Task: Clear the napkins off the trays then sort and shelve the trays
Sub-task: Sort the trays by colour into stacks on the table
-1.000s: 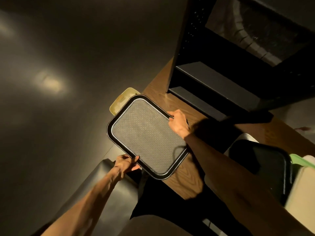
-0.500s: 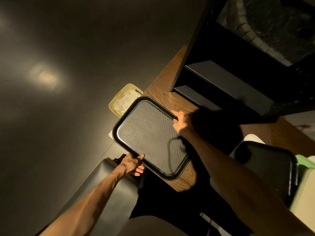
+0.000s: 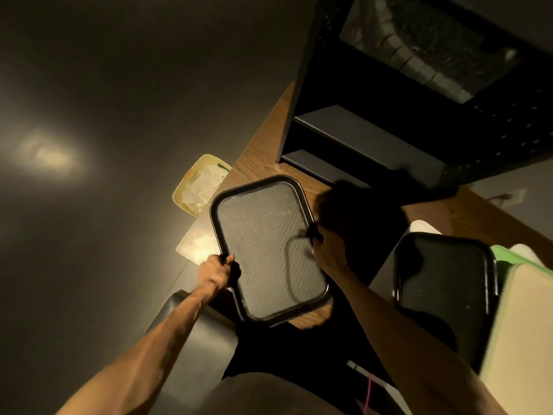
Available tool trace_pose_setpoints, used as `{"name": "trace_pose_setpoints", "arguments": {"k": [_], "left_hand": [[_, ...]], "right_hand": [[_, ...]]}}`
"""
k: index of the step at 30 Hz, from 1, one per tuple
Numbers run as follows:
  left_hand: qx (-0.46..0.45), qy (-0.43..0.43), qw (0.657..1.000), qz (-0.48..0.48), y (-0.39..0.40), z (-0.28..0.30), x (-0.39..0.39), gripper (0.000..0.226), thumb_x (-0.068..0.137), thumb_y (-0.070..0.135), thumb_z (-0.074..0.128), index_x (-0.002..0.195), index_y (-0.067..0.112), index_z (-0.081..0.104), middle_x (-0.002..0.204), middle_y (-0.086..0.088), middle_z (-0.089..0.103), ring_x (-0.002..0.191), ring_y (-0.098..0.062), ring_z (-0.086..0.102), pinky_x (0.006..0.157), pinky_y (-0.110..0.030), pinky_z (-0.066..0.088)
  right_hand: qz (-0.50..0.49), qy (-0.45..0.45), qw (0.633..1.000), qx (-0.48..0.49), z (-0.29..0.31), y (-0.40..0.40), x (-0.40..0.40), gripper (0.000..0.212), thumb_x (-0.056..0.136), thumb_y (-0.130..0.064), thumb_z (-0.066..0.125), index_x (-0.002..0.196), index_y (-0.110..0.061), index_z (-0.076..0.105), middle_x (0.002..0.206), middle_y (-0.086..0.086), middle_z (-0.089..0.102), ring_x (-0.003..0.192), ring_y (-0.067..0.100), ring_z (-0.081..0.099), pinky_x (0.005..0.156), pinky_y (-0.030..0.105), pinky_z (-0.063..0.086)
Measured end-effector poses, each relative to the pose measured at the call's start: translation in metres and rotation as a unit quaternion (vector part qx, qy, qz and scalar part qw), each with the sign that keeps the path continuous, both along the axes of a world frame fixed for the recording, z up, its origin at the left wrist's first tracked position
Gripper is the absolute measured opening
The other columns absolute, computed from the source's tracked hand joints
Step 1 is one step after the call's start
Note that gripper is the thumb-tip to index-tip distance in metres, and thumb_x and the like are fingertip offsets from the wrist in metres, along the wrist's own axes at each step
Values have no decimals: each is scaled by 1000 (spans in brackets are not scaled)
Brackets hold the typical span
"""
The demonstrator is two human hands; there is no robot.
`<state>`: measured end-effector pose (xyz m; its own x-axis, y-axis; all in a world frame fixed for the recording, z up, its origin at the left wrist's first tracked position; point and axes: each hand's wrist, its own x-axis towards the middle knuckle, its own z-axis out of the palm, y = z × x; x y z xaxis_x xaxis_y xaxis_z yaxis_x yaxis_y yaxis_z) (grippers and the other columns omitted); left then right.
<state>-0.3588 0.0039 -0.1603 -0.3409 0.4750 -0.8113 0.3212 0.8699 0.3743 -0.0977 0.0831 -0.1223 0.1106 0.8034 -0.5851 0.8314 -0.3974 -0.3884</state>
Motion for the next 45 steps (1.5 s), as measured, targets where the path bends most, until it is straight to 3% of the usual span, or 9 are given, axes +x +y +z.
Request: {"name": "trace_pose_setpoints", "arguments": {"k": [4, 10, 15, 24, 27, 31, 34, 38, 45], "left_hand": [[13, 94, 986, -137, 24, 2, -4, 33, 88, 34, 60, 104, 6, 68, 100, -21, 72, 94, -38, 68, 81, -38, 55], [60, 118, 962, -240, 42, 17, 13, 36, 78, 24, 65, 106, 2, 58, 101, -22, 68, 93, -38, 66, 80, -37, 54], [173, 168, 913, -329, 38, 47, 48, 62, 68, 25, 68, 120, -2, 45, 109, -23, 48, 95, -38, 52, 81, -45, 48], [179, -15, 901, -395, 42, 89, 202, 30, 84, 6, 58, 111, 11, 68, 106, -15, 72, 101, -29, 68, 90, -28, 49], [131, -88, 912, -379, 26, 88, 258, 24, 82, 10, 60, 103, 15, 71, 100, -10, 73, 95, -23, 69, 87, -23, 48], [66, -170, 934, -306, 0, 64, 318, 18, 62, 26, 62, 78, 17, 62, 81, -18, 69, 76, -30, 67, 69, -38, 55], [28, -192, 948, -251, -15, 68, 353, 17, 86, 3, 55, 78, 18, 52, 67, -10, 61, 55, -21, 57, 50, -22, 42], [-19, -215, 958, -190, -22, 53, 378, 24, 92, 1, 55, 72, 12, 54, 57, -8, 51, 32, -10, 46, 35, -15, 37], [-31, -214, 969, -123, -27, 44, 401, 11, 88, 7, 67, 79, 9, 62, 61, -6, 61, 42, -15, 60, 36, -19, 48]], "right_hand": [[-51, 3, 999, -14, 6, -34, 15, 37, 94, -18, 57, 130, -14, 59, 128, 13, 65, 121, 33, 57, 101, 34, 43], [-69, 4, 996, -47, 4, -50, 25, 29, 87, -18, 62, 114, -7, 60, 111, 15, 68, 105, 35, 64, 85, 33, 51], [-70, 3, 996, -60, 17, -57, 41, 35, 87, -31, 61, 119, -16, 62, 118, 11, 66, 113, 33, 60, 93, 34, 48], [-211, 21, 971, 109, 52, -91, 142, 37, 87, -20, 56, 122, -12, 61, 112, 9, 66, 106, 27, 62, 93, 33, 48], [-251, 1, 957, 143, 55, -109, 185, 38, 84, -13, 64, 122, -5, 62, 106, 17, 67, 102, 34, 63, 92, 40, 48], [-307, 3, 940, 150, 60, -138, 233, 39, 85, -10, 66, 123, -8, 61, 108, 17, 64, 102, 34, 61, 91, 37, 47], [-348, 7, 926, 147, 58, -159, 260, 38, 87, -14, 65, 124, -13, 59, 118, 12, 58, 107, 29, 60, 96, 35, 47], [-344, -12, 921, 180, 55, -182, 288, 39, 87, -14, 64, 126, -12, 59, 120, 11, 58, 113, 28, 57, 99, 40, 47], [-340, 36, 928, 151, 44, -194, 313, 40, 85, -10, 60, 125, -15, 56, 119, 6, 54, 113, 24, 57, 101, 38, 46]]}}
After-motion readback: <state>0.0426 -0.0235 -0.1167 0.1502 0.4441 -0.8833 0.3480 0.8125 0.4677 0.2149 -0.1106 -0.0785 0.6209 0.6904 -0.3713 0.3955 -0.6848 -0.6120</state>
